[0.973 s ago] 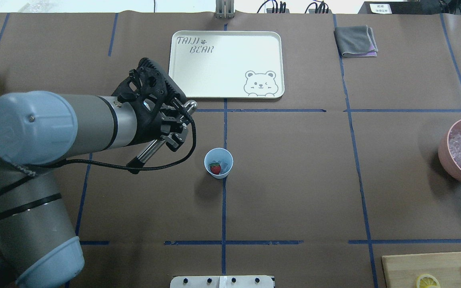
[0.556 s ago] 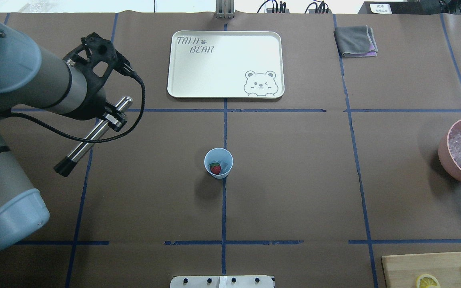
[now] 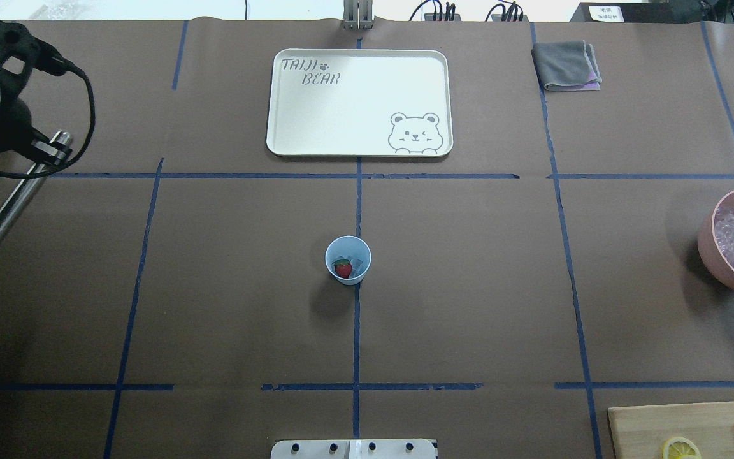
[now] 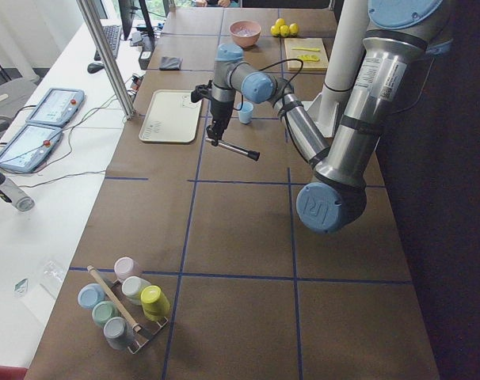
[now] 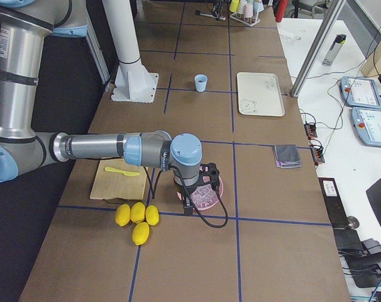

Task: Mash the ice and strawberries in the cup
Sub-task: 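Lift the muddler out of the cup and move it back with the left gripper, then lower the muddler onto the table and open the left gripper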

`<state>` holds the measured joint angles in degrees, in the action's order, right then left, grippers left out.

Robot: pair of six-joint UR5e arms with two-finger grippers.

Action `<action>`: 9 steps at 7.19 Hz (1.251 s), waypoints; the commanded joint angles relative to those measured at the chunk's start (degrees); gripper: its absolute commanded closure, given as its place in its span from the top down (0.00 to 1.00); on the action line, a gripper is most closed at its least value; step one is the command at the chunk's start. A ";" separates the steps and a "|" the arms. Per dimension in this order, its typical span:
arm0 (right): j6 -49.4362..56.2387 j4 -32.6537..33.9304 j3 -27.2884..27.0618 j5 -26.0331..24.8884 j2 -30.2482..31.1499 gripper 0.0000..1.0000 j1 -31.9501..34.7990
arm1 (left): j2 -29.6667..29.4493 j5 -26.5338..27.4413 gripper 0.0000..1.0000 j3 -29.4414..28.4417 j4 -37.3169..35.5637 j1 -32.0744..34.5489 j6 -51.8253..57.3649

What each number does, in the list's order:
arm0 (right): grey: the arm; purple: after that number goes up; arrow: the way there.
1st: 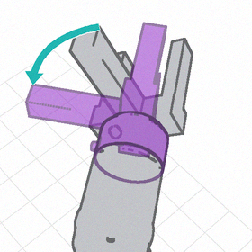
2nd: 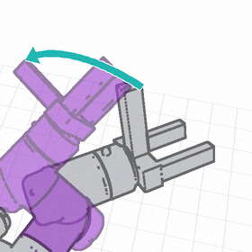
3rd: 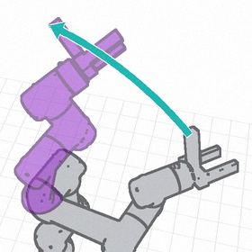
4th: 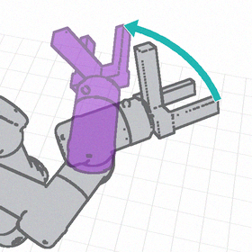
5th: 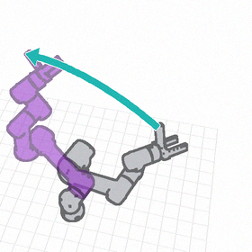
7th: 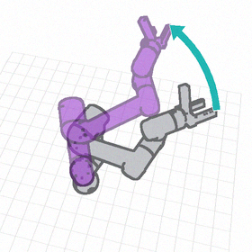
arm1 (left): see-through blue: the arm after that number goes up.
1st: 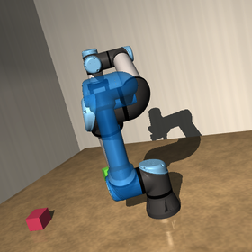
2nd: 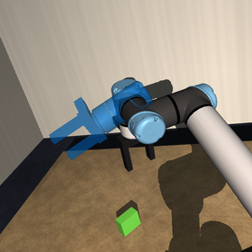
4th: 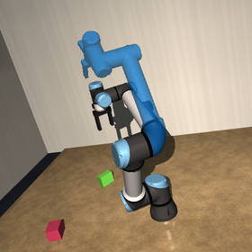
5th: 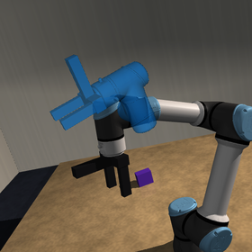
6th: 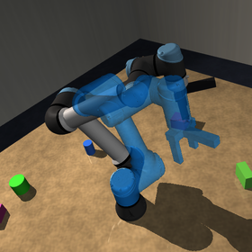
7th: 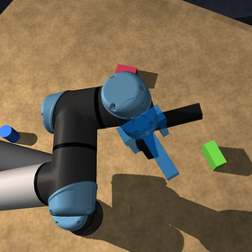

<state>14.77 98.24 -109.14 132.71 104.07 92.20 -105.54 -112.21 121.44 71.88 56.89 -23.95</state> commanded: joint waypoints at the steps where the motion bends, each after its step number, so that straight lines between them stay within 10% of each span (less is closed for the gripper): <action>1: -0.01 0.02 -0.19 0.10 0.00 0.99 0.00 | 5.05 -2.92 0.12 -3.83 0.71 5.84 -5.28; 9: -0.01 -0.07 -0.37 0.10 0.00 0.99 0.00 | 18.44 -8.45 0.12 -28.60 39.21 6.04 -5.93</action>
<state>14.75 98.20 -109.47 132.80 104.06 92.20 -87.33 -118.64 97.07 108.05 62.93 -29.73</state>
